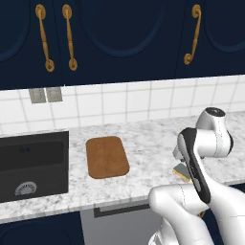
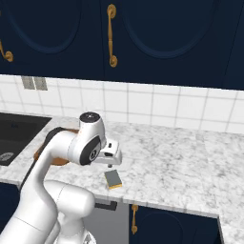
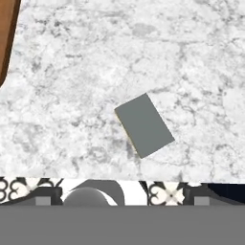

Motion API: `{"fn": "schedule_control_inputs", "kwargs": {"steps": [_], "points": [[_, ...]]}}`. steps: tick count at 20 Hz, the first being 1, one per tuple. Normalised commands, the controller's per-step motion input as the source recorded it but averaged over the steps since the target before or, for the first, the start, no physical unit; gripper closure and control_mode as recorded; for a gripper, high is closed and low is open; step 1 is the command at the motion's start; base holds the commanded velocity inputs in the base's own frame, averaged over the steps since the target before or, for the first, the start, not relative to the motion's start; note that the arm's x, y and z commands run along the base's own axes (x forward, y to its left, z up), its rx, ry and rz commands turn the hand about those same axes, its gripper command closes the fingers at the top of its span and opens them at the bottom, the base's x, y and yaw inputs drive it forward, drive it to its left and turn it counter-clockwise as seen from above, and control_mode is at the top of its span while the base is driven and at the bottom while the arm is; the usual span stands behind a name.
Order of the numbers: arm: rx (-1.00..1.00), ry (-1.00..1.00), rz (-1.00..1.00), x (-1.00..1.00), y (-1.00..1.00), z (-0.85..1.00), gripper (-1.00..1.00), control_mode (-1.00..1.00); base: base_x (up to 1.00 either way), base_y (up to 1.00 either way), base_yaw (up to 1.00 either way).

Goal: Pick up the sponge from the counter and clean the cutting board by briefly scrubbing or pressing down on the cutting board. Once finished, release the sponge.

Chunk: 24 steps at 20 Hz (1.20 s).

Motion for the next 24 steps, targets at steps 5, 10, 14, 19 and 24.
{"fn": "schedule_control_inputs", "kwargs": {"steps": [5,10,14,19,24], "points": [[0.00,0.00,0.00,0.00,-0.06,-0.37,-1.00,-1.00,0.00,0.00,0.00],[0.00,0.00,0.05,0.00,0.00,-0.30,-1.00,-1.00,0.00,0.00,0.00],[0.00,0.00,0.09,0.00,0.00,-0.32,-1.00,-1.00,0.00,0.00,0.00],[0.00,0.00,0.08,0.02,0.00,-0.36,-1.00,-1.00,0.00,0.00,0.00],[0.00,0.00,0.06,0.23,0.00,-0.22,-1.00,-1.00,0.00,0.00,0.00]]}}
